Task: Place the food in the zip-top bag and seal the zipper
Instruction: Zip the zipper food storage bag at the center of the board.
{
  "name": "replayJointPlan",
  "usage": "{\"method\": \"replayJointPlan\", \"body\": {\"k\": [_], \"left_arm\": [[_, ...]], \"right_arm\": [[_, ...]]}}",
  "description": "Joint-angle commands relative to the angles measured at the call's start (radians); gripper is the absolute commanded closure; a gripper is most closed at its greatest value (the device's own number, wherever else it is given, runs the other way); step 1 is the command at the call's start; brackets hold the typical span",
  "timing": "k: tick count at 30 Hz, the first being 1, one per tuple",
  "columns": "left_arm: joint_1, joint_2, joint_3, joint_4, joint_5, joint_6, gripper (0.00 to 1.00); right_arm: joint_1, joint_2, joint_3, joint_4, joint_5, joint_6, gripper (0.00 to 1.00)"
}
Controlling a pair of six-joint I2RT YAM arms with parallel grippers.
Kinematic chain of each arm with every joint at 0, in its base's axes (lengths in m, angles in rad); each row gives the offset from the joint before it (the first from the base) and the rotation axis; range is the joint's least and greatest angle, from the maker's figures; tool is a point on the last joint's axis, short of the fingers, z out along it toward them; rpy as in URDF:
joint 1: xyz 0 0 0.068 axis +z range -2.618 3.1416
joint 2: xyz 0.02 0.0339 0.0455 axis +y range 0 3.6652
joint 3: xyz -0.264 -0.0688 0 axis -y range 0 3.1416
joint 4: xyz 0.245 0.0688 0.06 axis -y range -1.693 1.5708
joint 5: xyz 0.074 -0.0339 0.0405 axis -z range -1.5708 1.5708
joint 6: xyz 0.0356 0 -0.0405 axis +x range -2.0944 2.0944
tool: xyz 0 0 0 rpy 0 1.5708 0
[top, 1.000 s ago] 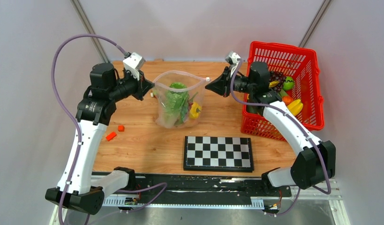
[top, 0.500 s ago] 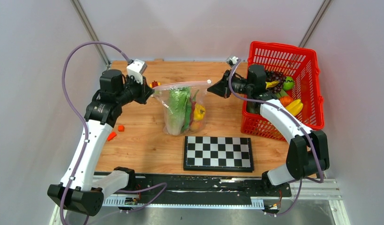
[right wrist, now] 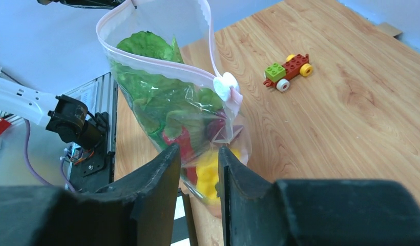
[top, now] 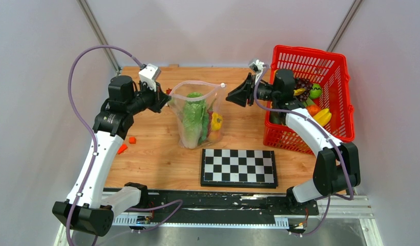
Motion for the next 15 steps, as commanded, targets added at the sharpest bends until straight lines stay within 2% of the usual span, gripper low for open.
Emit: {"method": "replayJointPlan", "body": {"k": [1, 8, 15], "left_arm": [[0.008, -0.019, 0.015, 0.058, 0.042, 0.004, 1.00], [0.007, -0.021, 0.015, 0.049, 0.077, 0.015, 1.00], [0.007, -0.024, 0.020, 0.042, 0.080, 0.039, 1.00]], "right_arm": [[0.020, -0.004, 0.059, -0.010, -0.051, -0.093, 0.64], [0.025, 0.057, 0.106, -0.016, -0.007, -0.185, 0.44], [0.025, 0.125, 0.153, -0.018, -0.064, -0.296, 0.42]]}}
